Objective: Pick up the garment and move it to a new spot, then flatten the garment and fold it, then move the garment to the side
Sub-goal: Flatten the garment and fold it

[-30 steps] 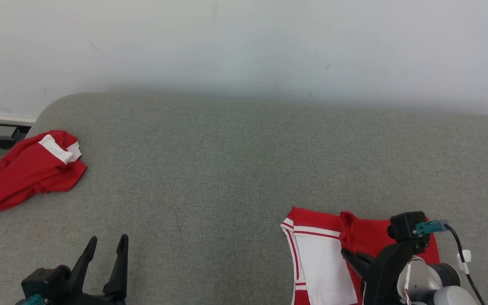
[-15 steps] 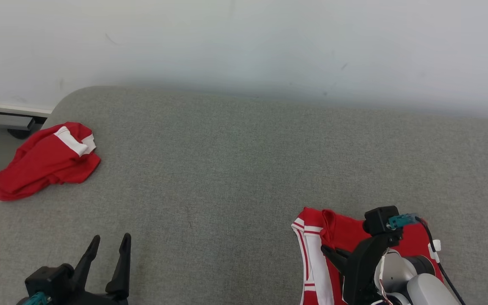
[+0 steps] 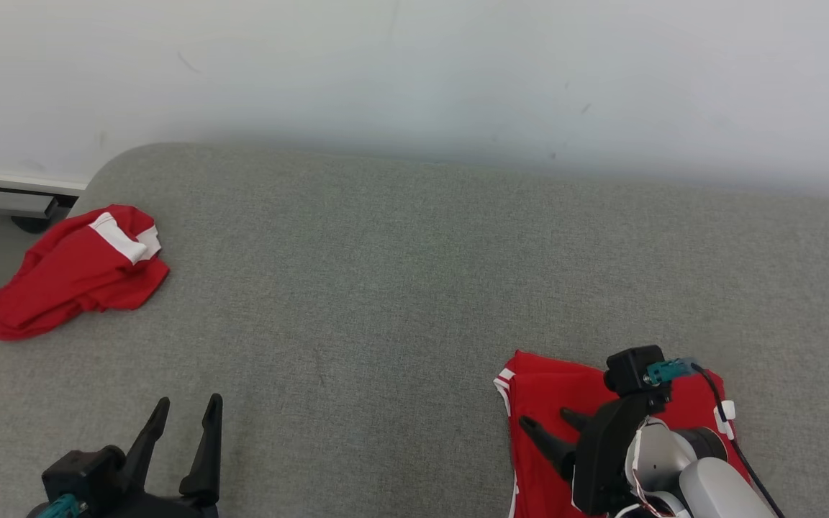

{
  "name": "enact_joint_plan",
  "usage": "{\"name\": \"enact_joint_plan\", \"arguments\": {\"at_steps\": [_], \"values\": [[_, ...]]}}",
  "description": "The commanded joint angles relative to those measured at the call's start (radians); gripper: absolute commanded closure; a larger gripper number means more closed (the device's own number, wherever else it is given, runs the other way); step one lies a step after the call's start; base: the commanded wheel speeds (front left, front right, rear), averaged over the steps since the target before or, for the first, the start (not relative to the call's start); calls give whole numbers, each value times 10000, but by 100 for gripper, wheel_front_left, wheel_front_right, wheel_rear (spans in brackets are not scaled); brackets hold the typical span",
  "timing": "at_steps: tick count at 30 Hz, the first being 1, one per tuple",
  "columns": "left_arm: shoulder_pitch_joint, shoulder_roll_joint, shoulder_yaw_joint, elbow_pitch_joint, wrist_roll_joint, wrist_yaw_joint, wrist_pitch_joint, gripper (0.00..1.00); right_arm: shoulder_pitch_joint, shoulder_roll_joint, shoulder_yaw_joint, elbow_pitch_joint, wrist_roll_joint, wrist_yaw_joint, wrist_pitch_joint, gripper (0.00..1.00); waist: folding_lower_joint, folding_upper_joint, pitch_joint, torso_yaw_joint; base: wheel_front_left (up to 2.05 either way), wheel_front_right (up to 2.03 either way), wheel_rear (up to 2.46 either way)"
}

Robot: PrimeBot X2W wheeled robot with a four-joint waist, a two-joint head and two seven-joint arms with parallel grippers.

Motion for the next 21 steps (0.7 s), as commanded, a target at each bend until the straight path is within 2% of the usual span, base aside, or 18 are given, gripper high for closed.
{"name": "enact_joint_plan", "arguments": {"at_steps": [1, 7, 10, 17, 21], "values": [[-90, 46, 12, -4, -55, 12, -54, 0, -156, -49, -48, -75, 102, -4, -78, 0, -1, 0, 4, -21, 0, 0, 0], [-71, 66, 11, -18, -81, 56, -75, 0, -348, -49, -231, -308, 443, -4, -584, 0, -1, 0, -1, -156, 0, 0, 0], [-41, 88, 29, -39, -80, 64, -95, 0, -440, -55, -588, -425, -38, -4, -748, 0, -1, 0, -11, -252, 0, 0, 0], [91, 147, 79, -148, -72, 153, -105, 0, -220, -49, -2510, -677, -1553, -4, -604, 0, -1, 0, -70, -479, 0, 0, 0], [101, 162, 44, -190, -78, 161, -100, 0, 48, -47, -3459, -915, -1911, -4, -249, 0, -1, 0, -56, -630, 0, 0, 0]]}}
